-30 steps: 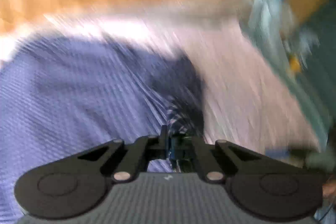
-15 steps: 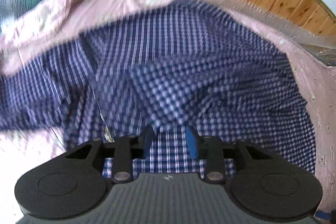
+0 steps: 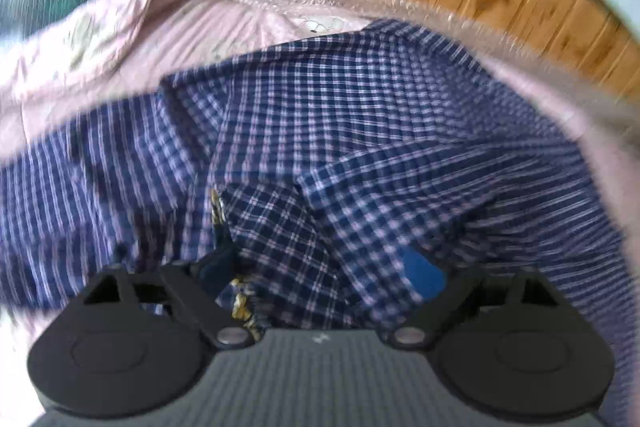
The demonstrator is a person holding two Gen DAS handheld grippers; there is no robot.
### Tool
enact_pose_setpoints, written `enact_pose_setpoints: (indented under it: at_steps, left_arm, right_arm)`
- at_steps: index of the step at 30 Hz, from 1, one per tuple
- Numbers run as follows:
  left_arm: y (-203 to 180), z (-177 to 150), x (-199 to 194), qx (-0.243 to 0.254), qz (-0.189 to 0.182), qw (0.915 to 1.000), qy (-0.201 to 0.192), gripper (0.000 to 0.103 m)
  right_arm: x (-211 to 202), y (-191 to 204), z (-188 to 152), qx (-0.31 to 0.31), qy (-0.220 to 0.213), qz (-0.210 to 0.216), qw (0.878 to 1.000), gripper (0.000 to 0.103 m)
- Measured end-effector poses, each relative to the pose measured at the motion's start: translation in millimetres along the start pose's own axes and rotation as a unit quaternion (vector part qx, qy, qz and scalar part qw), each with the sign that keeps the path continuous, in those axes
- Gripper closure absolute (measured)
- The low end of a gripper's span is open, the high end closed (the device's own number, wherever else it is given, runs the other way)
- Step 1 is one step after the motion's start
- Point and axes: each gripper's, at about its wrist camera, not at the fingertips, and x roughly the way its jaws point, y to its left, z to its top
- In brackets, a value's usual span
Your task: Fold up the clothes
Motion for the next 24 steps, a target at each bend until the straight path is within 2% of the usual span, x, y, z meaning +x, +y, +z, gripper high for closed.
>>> enact_pose_setpoints:
  at_steps: [2, 3, 4, 6, 8, 12, 13, 14, 16, 17, 20, 24]
  left_arm:
    - [2.5, 1.4, 6.0, -0.006, -0.002, 1.0, 0.005, 0.017]
    - [4.9, 0.9, 5.9, -0.006, 0.0, 1.0, 0.005, 0.036]
    - [7.6, 0.5, 4.4, -0.006, 0.002, 1.0, 0.003, 0.064]
    - [16.4, 0.8, -7.4, -0.018, -0.017, 0.9996, -0.013, 0.074]
    - [23.7, 4.2, -24.5, -0.036, -0.051, 0.9974, -0.035, 0.092]
    - [22.6, 26.2, -55.8, -0.033, -0.109, 0.9904, -0.08, 0.095]
    - [25.0, 34.6, -64.6, -0.036, -0.121, 0.9876, -0.093, 0.095]
    - [31.4, 44.1, -74.7, -0.047, -0.131, 0.9845, -0.107, 0.095]
    - [43.8, 64.8, -86.2, -0.057, -0.132, 0.9816, -0.126, 0.095]
    - [49.5, 74.9, -90.0, -0.059, -0.128, 0.9809, -0.133, 0.095]
    - [65.8, 104.4, -99.1, -0.065, -0.115, 0.9796, -0.151, 0.095]
    - [73.2, 125.7, -83.0, -0.059, -0.093, 0.986, -0.126, 0.095]
  right_arm:
    - [0.0, 3.4, -3.3, 0.022, -0.006, -0.01, 1.0, 0.021]
    - [-0.7, 4.5, -5.1, 0.031, -0.012, -0.016, 0.999, 0.02]
    - [-1.4, 5.7, -7.1, 0.04, -0.019, -0.024, 0.999, 0.019]
    - [-3.2, 9.1, -12.3, 0.049, -0.032, -0.049, 0.997, 0.019]
    - [-2.7, 12.1, -17.9, 0.05, -0.035, -0.077, 0.995, 0.019]
    - [-0.5, 15.9, -24.4, 0.056, -0.039, -0.105, 0.992, 0.019]
    - [-0.7, 17.4, -23.6, 0.053, -0.037, -0.107, 0.992, 0.024]
    - [-1.5, 20.6, -22.2, 0.044, -0.033, -0.108, 0.993, 0.034]
    - [-3.0, 32.4, -20.3, 0.016, -0.03, -0.112, 0.993, 0.086]
    - [-6.1, 36.8, -19.8, 0.007, -0.031, -0.106, 0.994, 0.096]
    - [-23.3, 54.6, -20.7, -0.015, -0.059, -0.091, 0.994, 0.099]
    - [-33.3, 90.1, -29.5, -0.087, -0.067, -0.075, 0.991, 0.099]
